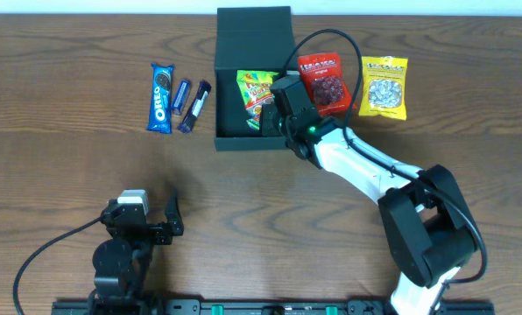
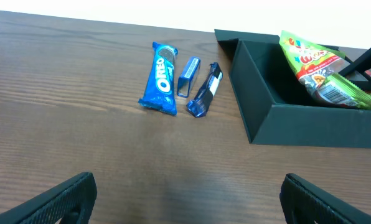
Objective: Pack container
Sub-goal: 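Carry the Haribo bag left and drop it into the black box, then reach the left gripper to the blue Oreo pack and grasp it, then lift the Oreo pack and lower it into the box's left side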
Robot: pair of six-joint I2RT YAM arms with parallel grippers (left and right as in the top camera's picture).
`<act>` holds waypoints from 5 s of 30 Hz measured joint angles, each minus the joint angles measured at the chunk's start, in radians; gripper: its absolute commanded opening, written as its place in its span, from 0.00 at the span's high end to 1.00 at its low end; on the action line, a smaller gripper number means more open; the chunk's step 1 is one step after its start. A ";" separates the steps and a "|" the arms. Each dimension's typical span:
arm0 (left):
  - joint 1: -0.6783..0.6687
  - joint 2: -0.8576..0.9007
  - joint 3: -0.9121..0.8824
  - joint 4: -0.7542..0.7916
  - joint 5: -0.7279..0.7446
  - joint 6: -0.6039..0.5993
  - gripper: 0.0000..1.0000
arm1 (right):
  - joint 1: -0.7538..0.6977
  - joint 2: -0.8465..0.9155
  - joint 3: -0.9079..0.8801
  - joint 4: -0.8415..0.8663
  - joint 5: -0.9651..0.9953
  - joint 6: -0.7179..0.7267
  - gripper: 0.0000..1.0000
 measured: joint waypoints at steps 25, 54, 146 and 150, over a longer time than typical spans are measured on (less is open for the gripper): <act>0.000 0.000 0.000 0.000 0.000 0.000 0.05 | 0.000 -0.292 0.072 -0.164 0.019 -0.069 0.01; 0.000 0.002 -0.020 0.305 0.110 -0.105 0.05 | -0.003 -0.306 0.071 -0.523 0.023 -0.190 0.01; 0.067 2.214 1.462 0.092 -0.119 -0.053 0.49 | -0.183 -0.306 0.071 -0.262 0.029 -0.343 0.01; 0.067 2.214 1.462 0.080 -0.119 -0.053 0.49 | -0.183 -0.306 0.071 -0.269 0.029 -0.343 0.01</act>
